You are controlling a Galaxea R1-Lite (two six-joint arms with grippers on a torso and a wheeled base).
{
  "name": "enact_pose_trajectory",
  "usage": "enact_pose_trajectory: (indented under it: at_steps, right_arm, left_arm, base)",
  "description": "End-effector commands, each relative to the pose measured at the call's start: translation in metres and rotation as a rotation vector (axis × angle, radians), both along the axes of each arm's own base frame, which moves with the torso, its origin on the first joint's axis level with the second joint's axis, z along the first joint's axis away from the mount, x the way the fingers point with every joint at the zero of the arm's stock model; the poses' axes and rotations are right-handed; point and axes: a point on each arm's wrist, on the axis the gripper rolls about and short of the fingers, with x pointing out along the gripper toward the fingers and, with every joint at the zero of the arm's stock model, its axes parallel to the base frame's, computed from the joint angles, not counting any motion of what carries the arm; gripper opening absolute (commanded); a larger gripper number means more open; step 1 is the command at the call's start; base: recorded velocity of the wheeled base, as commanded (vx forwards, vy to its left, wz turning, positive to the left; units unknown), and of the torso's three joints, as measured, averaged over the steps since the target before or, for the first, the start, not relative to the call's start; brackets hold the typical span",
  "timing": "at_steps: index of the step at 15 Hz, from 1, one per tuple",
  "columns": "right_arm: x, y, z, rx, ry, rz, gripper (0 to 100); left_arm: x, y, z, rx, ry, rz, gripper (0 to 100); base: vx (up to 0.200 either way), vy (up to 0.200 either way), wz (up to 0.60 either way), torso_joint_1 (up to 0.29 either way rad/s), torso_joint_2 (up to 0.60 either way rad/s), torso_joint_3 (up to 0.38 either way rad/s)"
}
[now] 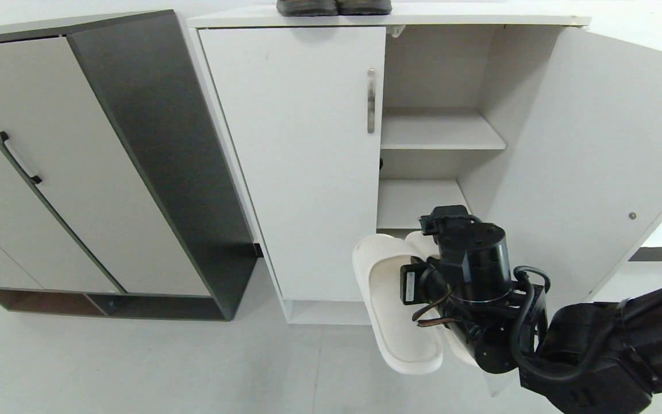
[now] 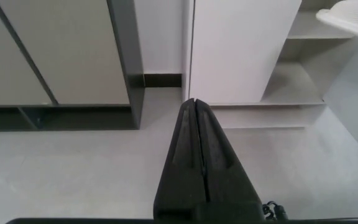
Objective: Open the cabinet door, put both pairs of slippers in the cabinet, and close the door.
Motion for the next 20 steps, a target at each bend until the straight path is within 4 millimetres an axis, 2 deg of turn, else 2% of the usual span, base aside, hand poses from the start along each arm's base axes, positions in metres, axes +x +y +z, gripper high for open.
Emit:
enact_pose_trajectory:
  at_steps: [1,4,7,11,20]
  right_arm:
    - [0.002,0.003,-0.001,0.012,-0.012,0.002,0]
    - [0.010,0.009,-0.006,0.029,-0.075,0.006,0]
    - [0.025,0.014,-0.020,0.014,-0.097,-0.012,0]
    - [0.041,-0.002,-0.018,-0.027,-0.116,-0.129,0]
    - [0.052,-0.020,-0.022,-0.046,-0.103,-0.187,0]
  left_arm:
    - [0.000,0.000,0.000,0.000,0.003,0.000,0]
    - [0.000,0.000,0.000,0.000,0.003,0.000,0]
    - [0.000,0.000,0.000,0.000,0.003,0.000,0]
    - [0.000,0.000,0.000,0.000,0.003,0.000,0]
    - [0.000,0.000,0.000,0.000,0.003,-0.013,0]
  base:
    - [0.000,-0.200,0.00,0.002,0.00,-0.002]
    - [0.000,-0.067,0.00,0.001,0.00,0.001]
    - [0.000,0.000,0.00,0.000,0.00,0.000]
    - [0.000,0.000,0.00,0.000,0.00,0.000]
    - [0.000,0.000,0.00,0.000,0.00,0.000]
